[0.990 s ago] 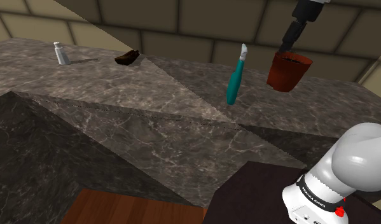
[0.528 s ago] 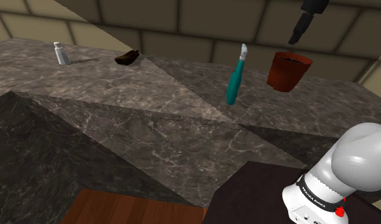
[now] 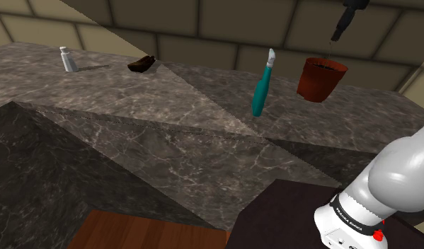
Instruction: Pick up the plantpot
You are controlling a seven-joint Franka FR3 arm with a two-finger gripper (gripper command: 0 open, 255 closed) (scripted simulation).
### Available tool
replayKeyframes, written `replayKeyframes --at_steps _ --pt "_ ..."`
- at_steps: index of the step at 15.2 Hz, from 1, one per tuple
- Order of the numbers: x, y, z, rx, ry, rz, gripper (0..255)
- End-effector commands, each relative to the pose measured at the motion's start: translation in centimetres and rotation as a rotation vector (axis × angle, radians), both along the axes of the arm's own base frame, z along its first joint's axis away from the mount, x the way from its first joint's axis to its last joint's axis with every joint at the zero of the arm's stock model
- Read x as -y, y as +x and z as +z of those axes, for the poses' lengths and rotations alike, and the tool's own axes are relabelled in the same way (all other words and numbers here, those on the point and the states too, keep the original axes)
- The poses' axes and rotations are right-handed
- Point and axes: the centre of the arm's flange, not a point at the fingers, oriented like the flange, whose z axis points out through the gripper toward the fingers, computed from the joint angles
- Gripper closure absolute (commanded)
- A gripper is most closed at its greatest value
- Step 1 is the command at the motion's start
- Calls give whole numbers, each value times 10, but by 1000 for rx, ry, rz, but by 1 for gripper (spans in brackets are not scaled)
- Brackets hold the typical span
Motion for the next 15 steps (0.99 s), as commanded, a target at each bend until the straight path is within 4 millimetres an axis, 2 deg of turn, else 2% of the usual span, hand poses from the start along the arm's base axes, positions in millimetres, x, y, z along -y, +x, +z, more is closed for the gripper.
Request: replayKeyframes --at_steps 1,6,13,15 --pt "25 4 4 -5 6 12 0" --pt "91 18 12 -18 22 31 0" --pt "91 18 -25 -18 22 31 0" --pt "91 18 -28 -18 22 31 0"
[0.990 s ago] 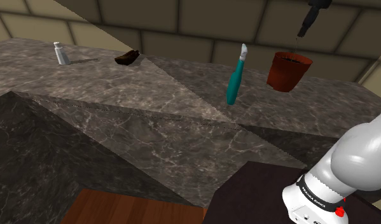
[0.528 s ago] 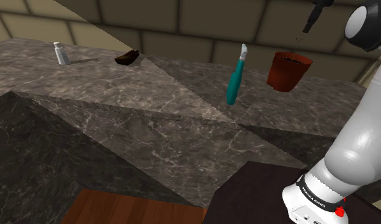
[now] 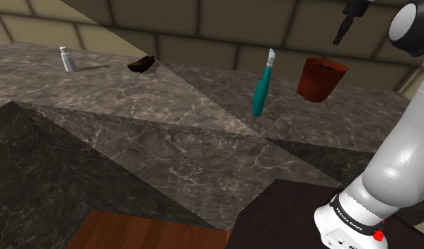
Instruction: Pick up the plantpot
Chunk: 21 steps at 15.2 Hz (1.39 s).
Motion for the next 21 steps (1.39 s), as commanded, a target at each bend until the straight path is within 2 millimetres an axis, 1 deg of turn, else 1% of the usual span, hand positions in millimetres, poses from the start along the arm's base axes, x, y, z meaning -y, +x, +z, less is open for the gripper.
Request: replayKeyframes --at_steps 1,2,11,21 --pt "0 0 -2 0 0 0 0" --pt "0 0 -2 0 0 0 255" --pt "0 0 -2 0 0 0 255" --pt "0 0 51 0 0 0 255"
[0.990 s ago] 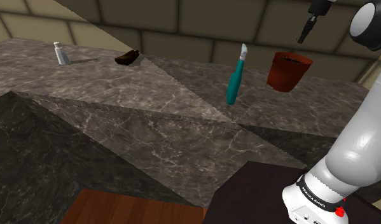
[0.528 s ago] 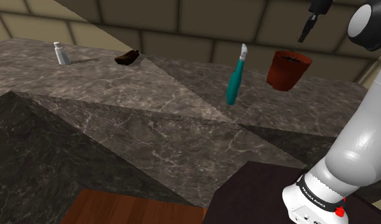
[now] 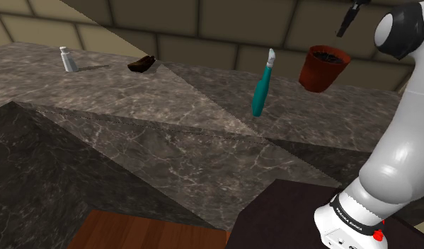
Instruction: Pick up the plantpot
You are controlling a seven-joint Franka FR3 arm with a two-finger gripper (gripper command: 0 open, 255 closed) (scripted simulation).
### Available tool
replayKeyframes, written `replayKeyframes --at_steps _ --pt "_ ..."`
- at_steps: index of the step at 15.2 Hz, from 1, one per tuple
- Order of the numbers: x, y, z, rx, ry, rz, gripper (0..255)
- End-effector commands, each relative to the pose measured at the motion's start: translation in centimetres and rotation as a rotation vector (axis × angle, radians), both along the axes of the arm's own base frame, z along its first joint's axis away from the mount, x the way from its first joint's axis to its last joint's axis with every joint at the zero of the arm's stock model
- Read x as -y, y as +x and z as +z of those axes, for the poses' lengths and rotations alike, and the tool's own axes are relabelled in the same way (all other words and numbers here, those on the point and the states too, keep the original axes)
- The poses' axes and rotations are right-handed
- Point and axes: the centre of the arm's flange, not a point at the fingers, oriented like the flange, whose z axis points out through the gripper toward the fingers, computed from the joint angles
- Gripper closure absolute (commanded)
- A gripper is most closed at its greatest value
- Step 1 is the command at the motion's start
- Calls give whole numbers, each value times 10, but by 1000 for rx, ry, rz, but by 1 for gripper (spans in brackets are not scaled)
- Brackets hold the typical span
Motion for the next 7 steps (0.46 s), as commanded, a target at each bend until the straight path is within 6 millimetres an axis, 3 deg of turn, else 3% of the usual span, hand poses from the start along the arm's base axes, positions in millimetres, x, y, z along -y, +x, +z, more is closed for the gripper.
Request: replayKeyframes --at_steps 1,5,7 --pt "1 0 12 3 -2 1 255" --pt "1 0 33 3 -2 1 255" --pt "1 0 34 3 -2 1 255"
